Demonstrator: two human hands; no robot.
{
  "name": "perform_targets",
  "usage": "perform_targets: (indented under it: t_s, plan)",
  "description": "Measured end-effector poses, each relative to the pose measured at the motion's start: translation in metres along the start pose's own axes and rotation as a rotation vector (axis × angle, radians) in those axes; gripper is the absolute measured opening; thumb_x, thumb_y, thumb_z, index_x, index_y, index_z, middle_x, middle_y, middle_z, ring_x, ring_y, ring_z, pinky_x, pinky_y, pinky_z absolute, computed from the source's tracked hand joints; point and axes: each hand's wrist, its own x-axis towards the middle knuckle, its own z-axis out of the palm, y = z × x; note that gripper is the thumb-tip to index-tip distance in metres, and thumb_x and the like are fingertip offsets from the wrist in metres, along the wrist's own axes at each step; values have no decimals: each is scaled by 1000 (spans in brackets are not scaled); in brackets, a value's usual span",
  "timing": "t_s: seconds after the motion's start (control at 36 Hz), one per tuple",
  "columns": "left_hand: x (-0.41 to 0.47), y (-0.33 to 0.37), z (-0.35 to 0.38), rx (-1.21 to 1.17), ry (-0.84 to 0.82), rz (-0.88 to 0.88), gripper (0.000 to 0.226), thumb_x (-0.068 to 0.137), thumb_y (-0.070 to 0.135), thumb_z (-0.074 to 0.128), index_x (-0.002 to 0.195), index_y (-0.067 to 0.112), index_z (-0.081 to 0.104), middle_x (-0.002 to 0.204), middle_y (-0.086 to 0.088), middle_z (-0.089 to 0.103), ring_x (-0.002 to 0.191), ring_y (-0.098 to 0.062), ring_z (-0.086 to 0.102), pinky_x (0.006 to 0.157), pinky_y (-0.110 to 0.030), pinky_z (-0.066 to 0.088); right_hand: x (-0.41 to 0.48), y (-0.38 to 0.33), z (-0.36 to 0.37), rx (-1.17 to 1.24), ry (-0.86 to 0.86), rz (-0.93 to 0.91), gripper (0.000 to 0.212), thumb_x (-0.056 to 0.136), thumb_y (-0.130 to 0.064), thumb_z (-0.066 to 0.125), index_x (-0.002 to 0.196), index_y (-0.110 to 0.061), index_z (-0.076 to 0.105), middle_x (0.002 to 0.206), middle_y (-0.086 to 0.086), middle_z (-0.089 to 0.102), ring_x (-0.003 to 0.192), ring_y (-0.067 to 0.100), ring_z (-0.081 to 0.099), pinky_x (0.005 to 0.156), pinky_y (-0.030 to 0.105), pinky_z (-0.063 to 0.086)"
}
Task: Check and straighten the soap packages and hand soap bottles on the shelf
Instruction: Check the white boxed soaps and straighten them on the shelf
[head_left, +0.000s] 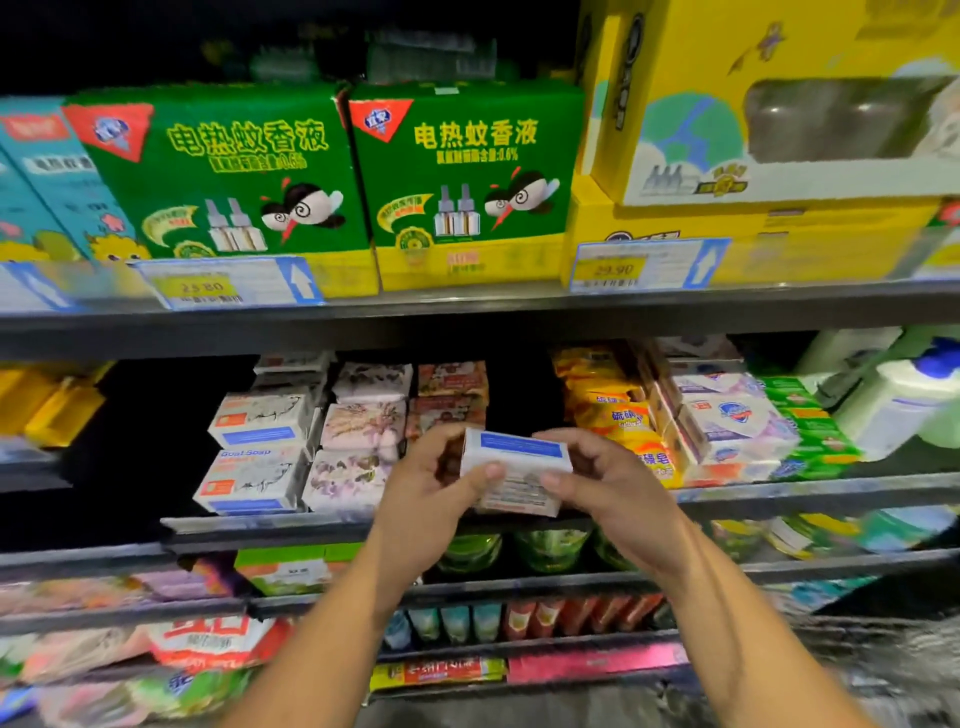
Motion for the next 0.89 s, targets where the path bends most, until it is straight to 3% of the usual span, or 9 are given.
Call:
perform_targets:
  t_s: [0.14, 0.19, 0.28, 0.33, 0.39, 0.47, 0.56, 0.69, 0.89]
  plan:
    - [3, -14, -7, 15, -99, -84, 66, 70, 30, 87, 128, 36, 56, 125, 4, 65, 116, -17, 62, 87, -31, 55, 1, -8, 0, 88, 142, 85, 15, 94, -13, 65, 109, -14, 68, 101, 8, 75, 93, 22, 73, 71, 29, 56]
    - [5, -19, -15, 183, -193, -49, 79, 62, 43, 92, 130, 51, 53, 152, 9, 38, 136, -14, 45, 100, -39, 51, 1, -11, -2, 134, 167, 119, 12, 96, -18, 63, 104, -11, 69, 96, 8, 76, 87, 22, 74, 65, 30, 55]
    - [3, -15, -16, 503, -288, 76, 68, 73, 39, 86, 127, 61, 51, 153, 37, 11, 141, 10, 20, 100, -12, 42, 1, -13, -2, 193, 173, 178, 18, 96, -22, 63, 104, -6, 66, 87, 7, 75, 75, 19, 73, 53, 28, 53]
    - [4, -11, -15, 560, -245, 140, 56, 81, 31, 80, 124, 56, 54, 148, 43, 18, 137, 17, 21, 100, -2, 32, 2, -13, 0, 204, 150, 219, 27, 95, -26, 65, 109, -3, 66, 90, 11, 75, 75, 22, 73, 52, 28, 52]
    - [6, -12, -15, 540, -195, 136, 48, 81, 37, 76, 117, 60, 55, 139, 46, 31, 134, 13, 31, 106, -11, 34, 2, -13, 3, 206, 125, 247, 30, 96, -29, 63, 111, -4, 66, 89, 14, 74, 71, 23, 71, 49, 27, 51]
    - [8, -16, -14, 455, -103, 34, 44, 73, 51, 80, 108, 65, 57, 126, 32, 51, 125, -2, 48, 102, -31, 48, 2, -13, 3, 198, 80, 239, 33, 101, -36, 53, 116, -10, 66, 96, 16, 75, 64, 22, 66, 48, 23, 49]
    - [9, -16, -9, 218, -13, -46, 38, 77, 47, 78, 111, 46, 61, 114, 15, 65, 111, -11, 61, 87, -28, 55, 0, -16, 0, 173, -7, 201, 39, 96, -46, 52, 124, -20, 63, 112, 12, 73, 74, 27, 68, 59, 30, 54]
    - [13, -12, -6, 92, 41, -120, 51, 75, 59, 73, 114, 26, 68, 110, 6, 71, 105, -16, 67, 90, -38, 54, -2, -14, -1, -146, -19, 105, 21, 93, -33, 66, 114, -30, 66, 112, -10, 72, 105, 11, 69, 91, 34, 57]
    - [14, -5, 0, 23, -56, -146, 42, 77, 36, 82, 114, 32, 63, 99, 6, 72, 90, -19, 69, 63, -30, 56, 4, -9, -3, 70, 119, 129, 30, 94, -22, 67, 123, -20, 61, 110, 12, 73, 102, 27, 70, 84, 45, 58]
